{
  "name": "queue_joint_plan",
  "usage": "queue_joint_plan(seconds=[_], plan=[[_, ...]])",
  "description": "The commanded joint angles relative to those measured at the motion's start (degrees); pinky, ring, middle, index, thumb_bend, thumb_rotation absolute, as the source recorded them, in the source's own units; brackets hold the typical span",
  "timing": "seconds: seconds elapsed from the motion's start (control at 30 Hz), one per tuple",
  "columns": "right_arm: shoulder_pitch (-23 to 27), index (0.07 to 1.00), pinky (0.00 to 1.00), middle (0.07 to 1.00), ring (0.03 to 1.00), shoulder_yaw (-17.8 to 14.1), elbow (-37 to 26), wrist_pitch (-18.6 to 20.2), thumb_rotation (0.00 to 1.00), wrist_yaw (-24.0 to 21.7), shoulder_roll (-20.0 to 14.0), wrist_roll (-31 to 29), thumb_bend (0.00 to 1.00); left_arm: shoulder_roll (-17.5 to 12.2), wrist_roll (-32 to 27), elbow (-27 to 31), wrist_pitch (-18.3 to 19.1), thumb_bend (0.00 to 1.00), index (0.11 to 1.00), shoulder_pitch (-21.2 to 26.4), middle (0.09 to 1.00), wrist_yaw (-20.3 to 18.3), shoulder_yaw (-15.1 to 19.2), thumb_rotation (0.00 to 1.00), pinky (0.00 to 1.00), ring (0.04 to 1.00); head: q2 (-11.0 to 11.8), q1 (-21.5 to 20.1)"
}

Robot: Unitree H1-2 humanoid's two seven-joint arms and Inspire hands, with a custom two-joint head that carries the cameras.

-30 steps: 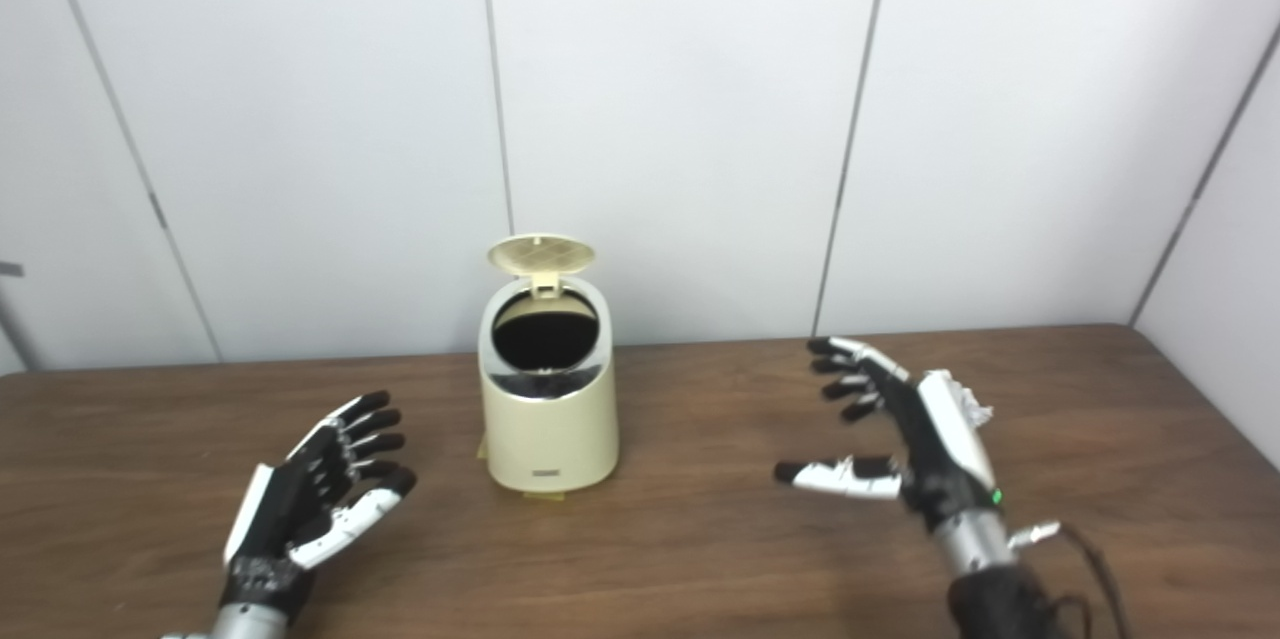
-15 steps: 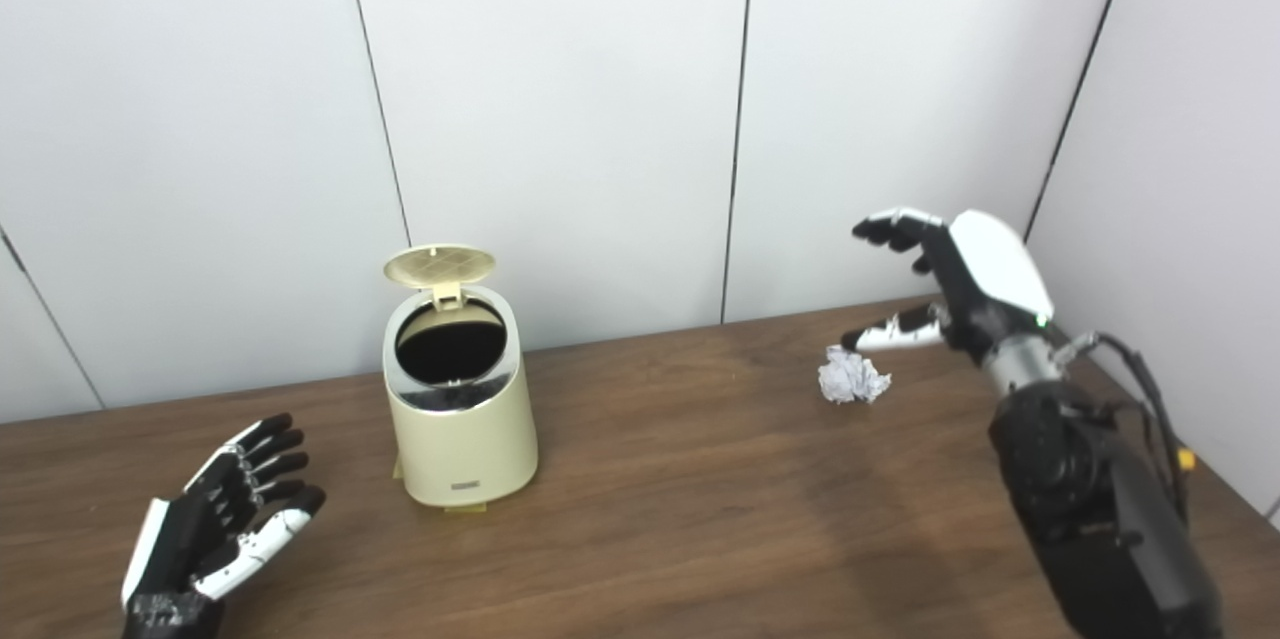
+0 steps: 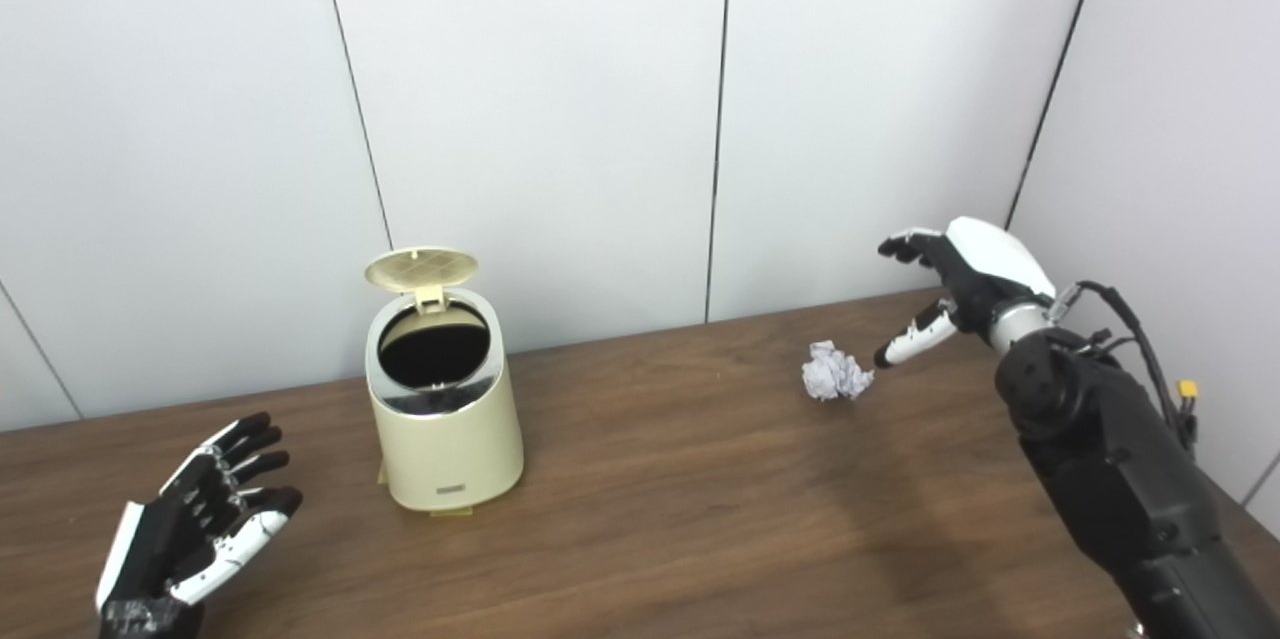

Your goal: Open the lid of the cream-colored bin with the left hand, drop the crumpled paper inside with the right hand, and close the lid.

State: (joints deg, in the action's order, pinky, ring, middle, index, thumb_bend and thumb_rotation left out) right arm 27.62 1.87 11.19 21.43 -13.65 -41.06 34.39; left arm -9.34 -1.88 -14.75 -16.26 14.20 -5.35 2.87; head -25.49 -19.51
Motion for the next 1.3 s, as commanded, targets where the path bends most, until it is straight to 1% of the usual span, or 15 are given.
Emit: queue_joint_plan(seconds=[0.0,0.03,0.13,0.2,0.3,0.47,0.57,0.63,0.67,0.77,0.87,1.03,1.13,1.2,1.27], plan=[[3.57,0.812,0.68,0.828,0.815,0.35,0.60,-0.34,0.15,1.16,-0.95,0.68,0.90,-0.43,-0.48,0.14,-1.29,0.66,0.842,0.01,0.817,-0.42,-0.02,0.23,0.61,0.768,-0.05,-0.02],[3.84,0.812,0.66,0.824,0.806,1.18,1.34,0.00,0.15,0.86,-0.77,0.94,0.90,-0.40,-0.40,0.42,-1.18,0.66,0.840,-0.13,0.816,-0.41,-0.03,0.23,0.61,0.766,-0.08,-0.02],[4.63,0.821,0.80,0.828,0.853,3.54,3.55,0.47,0.19,0.47,-0.44,1.86,0.86,-0.51,-0.22,0.89,-1.12,0.66,0.838,-0.36,0.814,-0.54,-0.08,0.23,0.61,0.764,-0.27,0.04],[5.11,0.820,0.77,0.821,0.839,4.90,5.07,0.16,0.18,0.42,-0.20,1.99,0.85,-0.73,-0.53,0.96,-1.34,0.66,0.840,-0.39,0.816,-1.01,-0.15,0.21,0.62,0.768,-0.42,0.18],[6.08,0.833,0.76,0.839,0.866,7.55,8.48,-1.23,0.20,0.63,0.10,2.59,0.81,-0.91,-0.94,0.78,-1.91,0.68,0.842,-0.39,0.821,-1.83,-0.15,0.22,0.63,0.779,-0.45,0.42],[7.92,0.832,0.82,0.811,0.798,10.16,14.66,-3.53,0.24,2.44,1.49,2.72,0.84,-0.79,-0.83,0.93,-1.97,0.69,0.839,-0.54,0.819,-2.17,-0.06,0.22,0.66,0.782,-0.65,0.43],[8.62,0.834,0.82,0.800,0.816,11.69,16.02,-3.40,0.24,2.57,1.97,3.95,0.85,-0.73,-0.47,1.23,-1.79,0.68,0.834,-0.66,0.815,-1.97,-0.12,0.21,0.66,0.778,-0.90,0.64],[8.84,0.832,0.74,0.804,0.828,12.58,15.93,-2.97,0.25,2.35,2.17,4.53,0.85,-0.68,-0.31,1.40,-1.61,0.67,0.832,-0.72,0.816,-1.90,-0.18,0.21,0.66,0.779,-0.89,0.74],[9.06,0.832,0.73,0.805,0.829,12.97,16.10,-2.73,0.25,2.00,2.36,4.53,0.85,-0.61,-0.41,1.44,-1.52,0.67,0.832,-0.74,0.816,-1.94,-0.18,0.21,0.65,0.779,-0.93,0.78],[9.42,0.837,0.78,0.842,0.879,13.57,16.37,-2.21,0.27,1.41,2.81,4.48,0.85,-0.53,0.01,1.56,-1.48,0.67,0.837,-0.80,0.816,-1.77,-0.28,0.21,0.66,0.775,-0.99,0.93],[9.35,0.835,0.80,0.834,0.875,13.93,16.20,-2.19,0.27,1.31,2.93,4.55,0.86,-0.41,0.30,1.88,-1.20,0.66,0.840,-0.95,0.818,-1.62,-0.30,0.22,0.67,0.777,-1.03,1.00],[9.07,0.843,0.77,0.820,0.848,14.76,16.11,-2.57,0.30,1.00,2.87,4.84,0.83,-0.26,1.25,2.55,-0.58,0.67,0.844,-1.27,0.817,-1.20,-0.54,0.23,0.70,0.778,-1.25,1.06],[8.78,0.838,0.73,0.812,0.826,14.93,15.77,-2.65,0.30,1.21,2.95,5.05,0.82,-0.30,1.61,2.65,-0.77,0.66,0.840,-1.37,0.812,-1.01,-0.61,0.22,0.70,0.767,-1.49,1.14],[8.54,0.825,0.70,0.799,0.804,14.73,15.86,-3.18,0.29,1.86,3.03,4.92,0.82,-0.30,1.27,2.97,-0.60,0.66,0.840,-1.51,0.810,-1.22,-0.57,0.22,0.70,0.766,-1.77,1.37],[8.14,0.799,0.69,0.763,0.770,14.12,15.60,-3.72,0.26,2.39,3.13,4.26,0.81,-0.29,1.14,3.31,-0.41,0.66,0.839,-1.63,0.811,-1.35,-0.52,0.21,0.69,0.771,-1.86,1.38]])
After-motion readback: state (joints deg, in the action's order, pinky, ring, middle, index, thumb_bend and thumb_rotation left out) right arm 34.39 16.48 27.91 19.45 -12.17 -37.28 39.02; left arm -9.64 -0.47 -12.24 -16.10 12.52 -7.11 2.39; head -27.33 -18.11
